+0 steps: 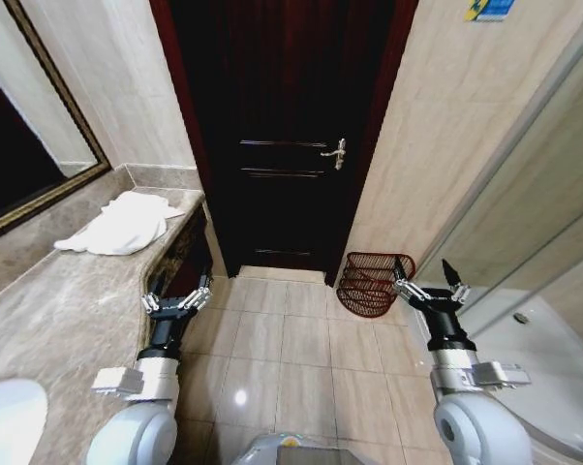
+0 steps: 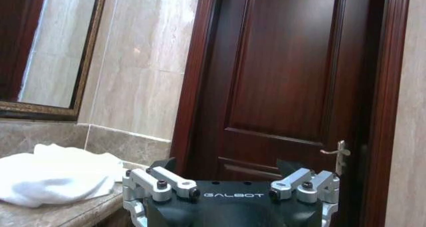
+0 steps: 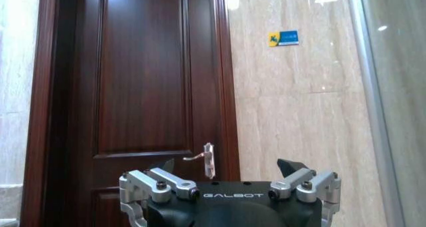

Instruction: Discard the used towel into the hamper.

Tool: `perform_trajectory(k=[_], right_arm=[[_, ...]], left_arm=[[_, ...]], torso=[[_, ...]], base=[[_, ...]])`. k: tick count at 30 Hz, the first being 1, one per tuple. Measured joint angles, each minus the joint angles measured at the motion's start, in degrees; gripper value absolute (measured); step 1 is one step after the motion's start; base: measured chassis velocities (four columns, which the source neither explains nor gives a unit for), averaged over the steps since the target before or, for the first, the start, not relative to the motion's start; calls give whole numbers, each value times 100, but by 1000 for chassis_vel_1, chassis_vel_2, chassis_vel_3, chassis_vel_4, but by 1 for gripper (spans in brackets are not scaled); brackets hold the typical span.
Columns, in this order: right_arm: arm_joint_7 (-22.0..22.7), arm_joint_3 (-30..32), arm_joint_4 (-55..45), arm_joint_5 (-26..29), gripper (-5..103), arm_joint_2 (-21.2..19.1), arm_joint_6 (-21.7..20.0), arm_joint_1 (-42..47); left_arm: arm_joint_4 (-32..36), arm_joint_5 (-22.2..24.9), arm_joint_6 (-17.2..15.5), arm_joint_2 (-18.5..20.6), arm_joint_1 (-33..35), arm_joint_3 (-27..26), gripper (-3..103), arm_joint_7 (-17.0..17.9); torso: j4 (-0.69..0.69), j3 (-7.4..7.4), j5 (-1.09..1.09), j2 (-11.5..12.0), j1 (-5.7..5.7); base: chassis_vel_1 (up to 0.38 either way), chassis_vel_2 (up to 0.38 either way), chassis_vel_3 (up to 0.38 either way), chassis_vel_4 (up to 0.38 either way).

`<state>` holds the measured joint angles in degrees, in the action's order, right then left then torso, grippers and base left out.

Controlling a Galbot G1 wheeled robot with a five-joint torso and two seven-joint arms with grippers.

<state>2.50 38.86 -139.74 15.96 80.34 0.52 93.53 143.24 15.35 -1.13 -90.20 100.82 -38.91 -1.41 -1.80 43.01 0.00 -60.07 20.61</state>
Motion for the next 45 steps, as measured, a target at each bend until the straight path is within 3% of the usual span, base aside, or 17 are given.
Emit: perform_trajectory(k=[37, 41, 45], right_arm=[[34, 34, -7, 6, 100, -39, 44, 3], [86, 45, 24, -416, 100, -41, 170, -11], [97, 5, 11, -586, 100, -37, 226, 37]], left_arm=[[0, -51, 174, -67, -85, -13, 97, 47], [0, -161, 179, -77, -90, -92, 97, 133], [0, -200, 428, -91, -95, -168, 98, 24]], torso=[[1, 0, 0, 0, 0], [-1, 0, 1, 0, 0], [1, 1, 2, 1, 4]], base=[[-147, 140, 141, -144], [-155, 147, 151, -143], [-108, 82, 79, -56]])
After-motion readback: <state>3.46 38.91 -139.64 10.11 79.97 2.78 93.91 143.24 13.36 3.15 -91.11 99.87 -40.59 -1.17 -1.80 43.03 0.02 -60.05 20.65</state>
